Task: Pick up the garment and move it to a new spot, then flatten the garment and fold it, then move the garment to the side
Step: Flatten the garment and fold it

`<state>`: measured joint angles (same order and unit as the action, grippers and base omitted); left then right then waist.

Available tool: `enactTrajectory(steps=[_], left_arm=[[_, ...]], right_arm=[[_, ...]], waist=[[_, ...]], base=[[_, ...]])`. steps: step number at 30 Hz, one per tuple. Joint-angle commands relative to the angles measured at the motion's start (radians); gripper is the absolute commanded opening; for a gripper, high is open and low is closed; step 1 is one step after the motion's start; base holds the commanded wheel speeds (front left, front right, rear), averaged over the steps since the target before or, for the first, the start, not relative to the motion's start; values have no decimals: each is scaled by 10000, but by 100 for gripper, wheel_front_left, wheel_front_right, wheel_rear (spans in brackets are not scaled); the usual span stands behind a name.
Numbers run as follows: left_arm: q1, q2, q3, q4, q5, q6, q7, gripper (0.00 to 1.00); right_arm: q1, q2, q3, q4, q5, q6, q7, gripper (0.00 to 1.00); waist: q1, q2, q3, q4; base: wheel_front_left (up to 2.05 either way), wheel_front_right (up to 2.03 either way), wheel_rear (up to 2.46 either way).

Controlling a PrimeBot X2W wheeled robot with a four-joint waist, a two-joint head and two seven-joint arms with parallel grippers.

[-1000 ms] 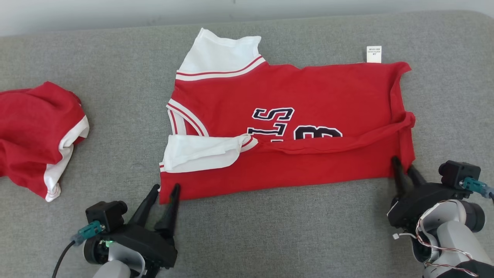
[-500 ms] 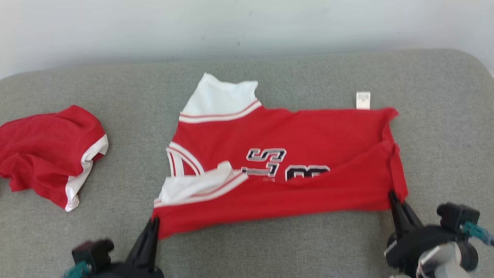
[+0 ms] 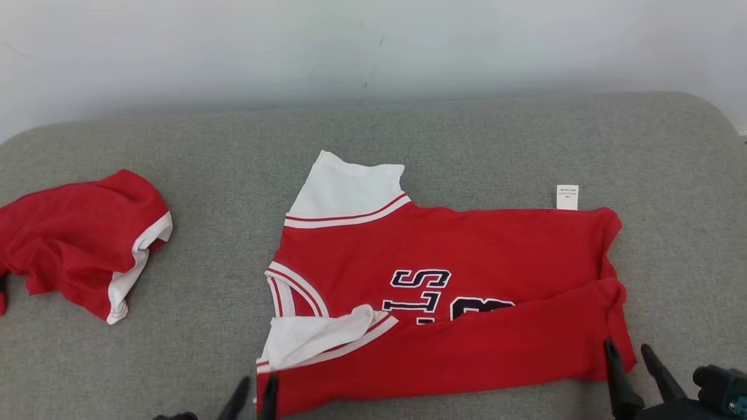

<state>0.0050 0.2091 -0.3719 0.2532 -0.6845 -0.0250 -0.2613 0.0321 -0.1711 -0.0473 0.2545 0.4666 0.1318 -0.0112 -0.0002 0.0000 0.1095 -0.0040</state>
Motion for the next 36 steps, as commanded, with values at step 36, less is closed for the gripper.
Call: enactTrajectory(steps=[36], left_arm=[[415, -1218, 4796, -1651, 4725, -649, -37, 100]], right_arm=[[296, 932, 474, -1604, -2824, -24, -2545, 100]], waist=[[2, 0, -617, 13]], base=[[0, 0, 0]])
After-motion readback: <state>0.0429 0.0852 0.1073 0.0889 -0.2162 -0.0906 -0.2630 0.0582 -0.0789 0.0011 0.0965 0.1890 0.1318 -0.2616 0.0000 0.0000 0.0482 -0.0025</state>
